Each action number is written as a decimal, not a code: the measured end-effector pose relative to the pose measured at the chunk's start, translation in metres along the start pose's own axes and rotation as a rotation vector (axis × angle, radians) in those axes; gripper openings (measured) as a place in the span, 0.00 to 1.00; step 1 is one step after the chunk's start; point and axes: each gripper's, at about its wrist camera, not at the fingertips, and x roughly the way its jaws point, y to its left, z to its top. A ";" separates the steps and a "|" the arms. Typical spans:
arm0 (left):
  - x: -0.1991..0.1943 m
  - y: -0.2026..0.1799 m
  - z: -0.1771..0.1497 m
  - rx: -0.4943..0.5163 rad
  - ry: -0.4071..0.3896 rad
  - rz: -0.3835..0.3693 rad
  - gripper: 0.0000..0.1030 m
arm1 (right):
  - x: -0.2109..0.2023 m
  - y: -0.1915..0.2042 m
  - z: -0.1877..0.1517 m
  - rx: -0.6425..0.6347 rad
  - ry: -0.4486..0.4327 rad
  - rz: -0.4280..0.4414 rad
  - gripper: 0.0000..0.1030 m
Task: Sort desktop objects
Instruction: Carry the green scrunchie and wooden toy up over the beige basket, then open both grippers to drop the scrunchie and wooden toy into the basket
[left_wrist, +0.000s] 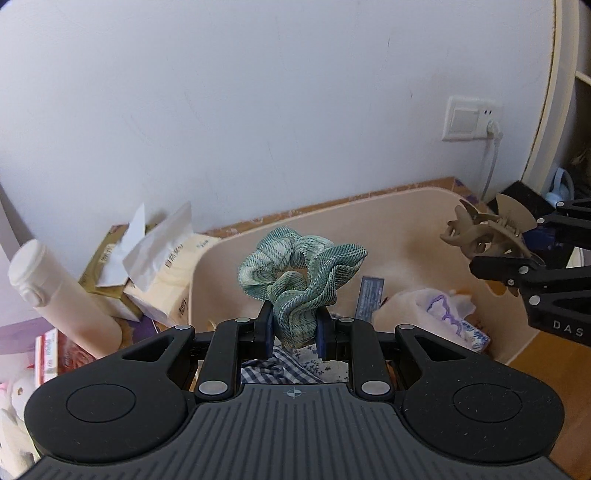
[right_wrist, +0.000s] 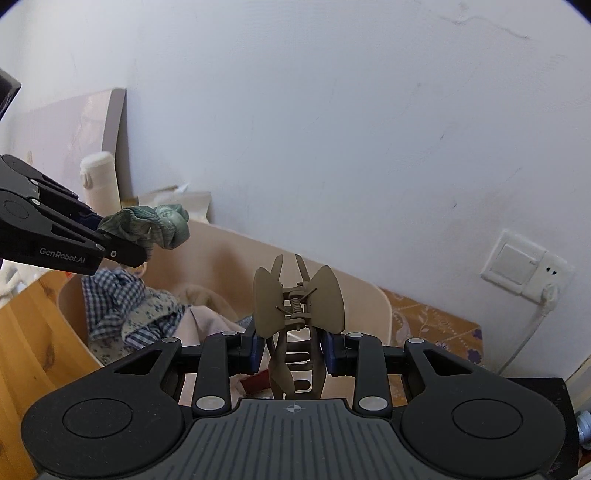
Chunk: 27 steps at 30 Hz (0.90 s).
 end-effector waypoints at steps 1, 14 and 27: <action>0.004 0.000 -0.001 -0.001 0.009 0.002 0.20 | 0.005 0.001 -0.001 -0.002 0.016 0.004 0.30; 0.012 -0.001 -0.007 -0.043 0.039 -0.033 0.57 | 0.024 0.001 -0.016 0.033 0.083 0.034 0.44; -0.006 0.003 -0.016 -0.073 0.018 0.006 0.71 | -0.001 0.002 -0.014 0.080 0.025 0.005 0.76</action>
